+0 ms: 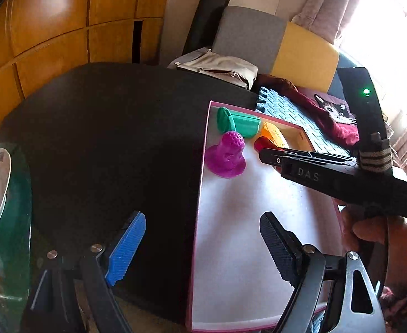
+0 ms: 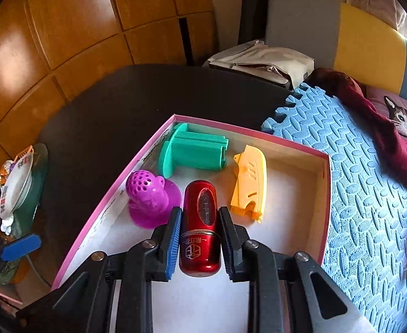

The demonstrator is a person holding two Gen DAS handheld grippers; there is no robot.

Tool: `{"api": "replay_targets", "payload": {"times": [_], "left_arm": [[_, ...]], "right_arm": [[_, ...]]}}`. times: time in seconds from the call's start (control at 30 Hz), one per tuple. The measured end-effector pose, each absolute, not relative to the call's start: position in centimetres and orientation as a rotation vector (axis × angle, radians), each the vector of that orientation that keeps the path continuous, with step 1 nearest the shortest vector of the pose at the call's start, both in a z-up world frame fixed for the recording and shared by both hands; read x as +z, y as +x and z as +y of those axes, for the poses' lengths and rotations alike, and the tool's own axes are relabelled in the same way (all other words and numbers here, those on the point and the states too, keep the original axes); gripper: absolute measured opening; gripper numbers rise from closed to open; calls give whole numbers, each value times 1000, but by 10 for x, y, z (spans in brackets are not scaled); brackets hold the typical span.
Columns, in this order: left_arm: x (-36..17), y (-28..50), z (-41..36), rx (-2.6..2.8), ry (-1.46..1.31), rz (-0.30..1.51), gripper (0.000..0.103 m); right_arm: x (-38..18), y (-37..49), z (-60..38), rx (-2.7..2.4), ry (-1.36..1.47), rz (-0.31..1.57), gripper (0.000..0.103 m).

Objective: Organize rigid objects
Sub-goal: 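Carry the red cylinder over the tray with the right gripper, then lower the red cylinder into the tray and open the right gripper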

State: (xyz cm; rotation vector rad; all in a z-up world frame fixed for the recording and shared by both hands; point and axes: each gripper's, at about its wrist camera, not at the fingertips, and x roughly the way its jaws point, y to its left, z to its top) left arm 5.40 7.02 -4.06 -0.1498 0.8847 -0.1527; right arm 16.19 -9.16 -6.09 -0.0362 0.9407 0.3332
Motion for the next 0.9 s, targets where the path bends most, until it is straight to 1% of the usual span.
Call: {"api": "replay_targets", "payload": {"times": [0.53, 0.63, 0.9], "left_arm": [[-40, 49, 79, -125, -162, 889, 85], [-41, 49, 79, -116, -163, 892, 85], [-44, 49, 71, -128, -166, 911, 85]], "right_arm": [[-65, 171, -74, 308, -90, 928, 26], [-62, 170, -73, 287, -100, 913, 28], [-51, 155, -80, 286, -87, 888, 29]]}}
